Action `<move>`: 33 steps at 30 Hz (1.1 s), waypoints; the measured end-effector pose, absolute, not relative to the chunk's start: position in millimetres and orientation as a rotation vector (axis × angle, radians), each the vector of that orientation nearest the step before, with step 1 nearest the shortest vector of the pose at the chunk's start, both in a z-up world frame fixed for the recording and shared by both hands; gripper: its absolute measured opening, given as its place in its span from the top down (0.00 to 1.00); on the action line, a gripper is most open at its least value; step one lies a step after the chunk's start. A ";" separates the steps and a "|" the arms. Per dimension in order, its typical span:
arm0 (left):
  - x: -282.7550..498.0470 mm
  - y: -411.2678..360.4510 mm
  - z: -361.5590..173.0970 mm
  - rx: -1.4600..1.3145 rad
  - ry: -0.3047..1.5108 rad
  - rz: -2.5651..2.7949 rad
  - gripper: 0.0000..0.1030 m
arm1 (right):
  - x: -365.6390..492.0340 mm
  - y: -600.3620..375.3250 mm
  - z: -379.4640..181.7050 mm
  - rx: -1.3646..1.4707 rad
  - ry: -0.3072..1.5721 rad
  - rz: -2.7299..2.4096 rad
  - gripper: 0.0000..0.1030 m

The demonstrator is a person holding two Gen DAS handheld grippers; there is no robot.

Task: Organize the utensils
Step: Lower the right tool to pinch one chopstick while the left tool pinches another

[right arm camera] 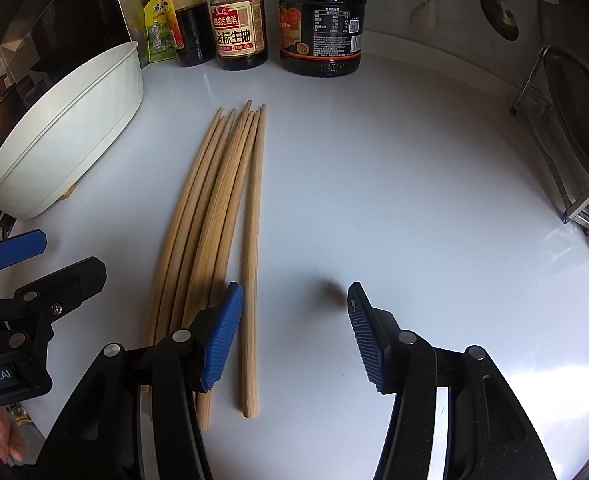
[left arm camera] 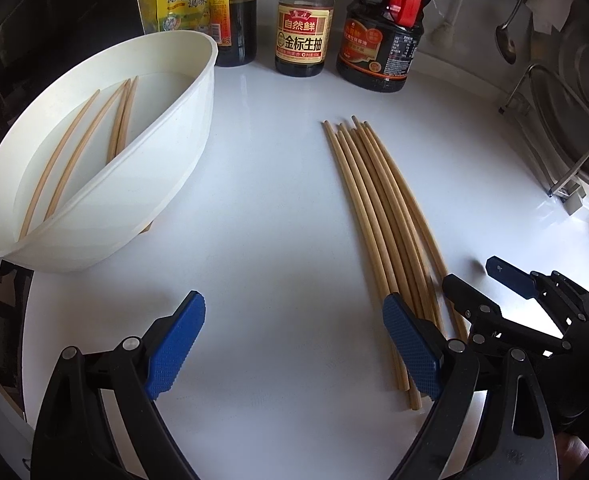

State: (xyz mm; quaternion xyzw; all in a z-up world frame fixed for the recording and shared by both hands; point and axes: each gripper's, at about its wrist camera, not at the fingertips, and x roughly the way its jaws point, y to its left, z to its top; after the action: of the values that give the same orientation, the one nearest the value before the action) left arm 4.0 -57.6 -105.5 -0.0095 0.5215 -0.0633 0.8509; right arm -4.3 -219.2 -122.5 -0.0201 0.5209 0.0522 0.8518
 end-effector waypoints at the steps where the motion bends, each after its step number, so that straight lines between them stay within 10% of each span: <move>1: 4.1 -59.5 -107.0 -0.021 1.099 -0.135 0.14 | -3.3 -221.0 -122.8 -0.049 1.096 0.109 0.50; 33: 20.1 -73.9 -137.9 0.024 1.132 -0.075 0.12 | 2.3 -242.9 -122.1 -0.008 1.064 0.131 0.50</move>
State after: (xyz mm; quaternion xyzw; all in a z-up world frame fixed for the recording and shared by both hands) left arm 20.1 -73.9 -137.9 0.0114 0.5361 -0.0357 0.8433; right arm 2.3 -242.9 -122.1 -0.0036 0.5071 0.0624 0.8596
